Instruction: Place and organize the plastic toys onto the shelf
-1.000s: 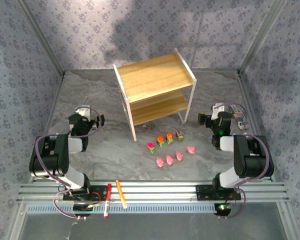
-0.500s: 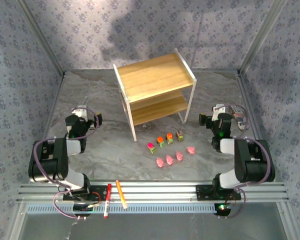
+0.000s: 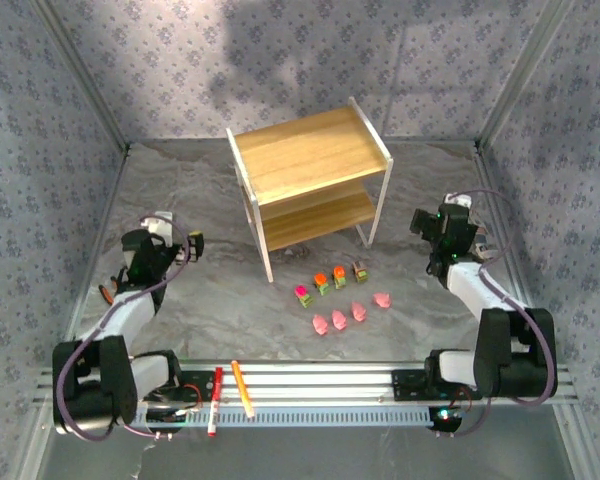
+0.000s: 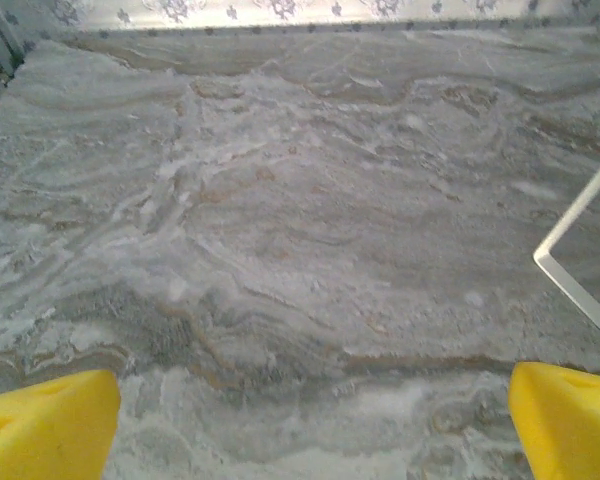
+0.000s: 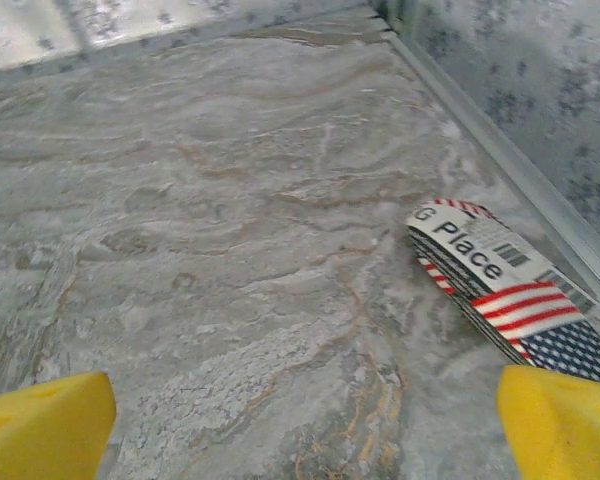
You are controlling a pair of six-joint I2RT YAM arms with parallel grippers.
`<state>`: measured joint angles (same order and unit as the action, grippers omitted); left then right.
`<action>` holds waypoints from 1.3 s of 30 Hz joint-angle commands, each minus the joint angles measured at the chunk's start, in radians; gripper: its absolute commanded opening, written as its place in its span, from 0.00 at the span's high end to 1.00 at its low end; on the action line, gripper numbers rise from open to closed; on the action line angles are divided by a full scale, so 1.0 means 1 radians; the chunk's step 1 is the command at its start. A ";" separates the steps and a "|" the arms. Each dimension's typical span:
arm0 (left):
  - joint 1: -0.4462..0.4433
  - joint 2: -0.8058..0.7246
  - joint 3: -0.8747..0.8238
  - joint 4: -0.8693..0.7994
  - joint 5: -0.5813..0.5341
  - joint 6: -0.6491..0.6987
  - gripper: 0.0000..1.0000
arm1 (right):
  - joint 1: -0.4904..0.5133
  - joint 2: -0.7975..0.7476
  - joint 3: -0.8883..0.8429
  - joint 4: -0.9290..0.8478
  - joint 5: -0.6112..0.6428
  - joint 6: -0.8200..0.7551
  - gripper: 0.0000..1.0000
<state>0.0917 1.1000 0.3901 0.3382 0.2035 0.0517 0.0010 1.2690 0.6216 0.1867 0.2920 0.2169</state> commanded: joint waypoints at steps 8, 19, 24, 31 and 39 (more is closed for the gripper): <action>0.007 -0.086 0.135 -0.450 0.190 0.071 0.00 | 0.107 -0.243 0.103 -0.567 0.264 0.292 0.00; 0.006 -0.086 0.144 -0.543 0.239 0.137 0.00 | 0.368 -0.506 0.013 -0.632 0.332 0.316 0.00; 0.006 -0.097 0.107 -0.543 0.302 0.188 0.01 | 0.664 -0.515 0.009 -0.699 0.632 0.347 0.00; 0.001 -0.081 0.114 -0.573 0.375 0.253 0.00 | 0.879 -0.420 0.023 -0.715 0.646 0.365 0.00; -0.019 -0.065 0.112 -0.581 0.403 0.298 0.00 | 0.951 -0.331 0.020 -0.700 0.599 0.416 0.00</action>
<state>0.0822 1.0248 0.5018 -0.2268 0.5629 0.3073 0.9455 0.9176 0.6338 -0.5011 0.8886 0.5865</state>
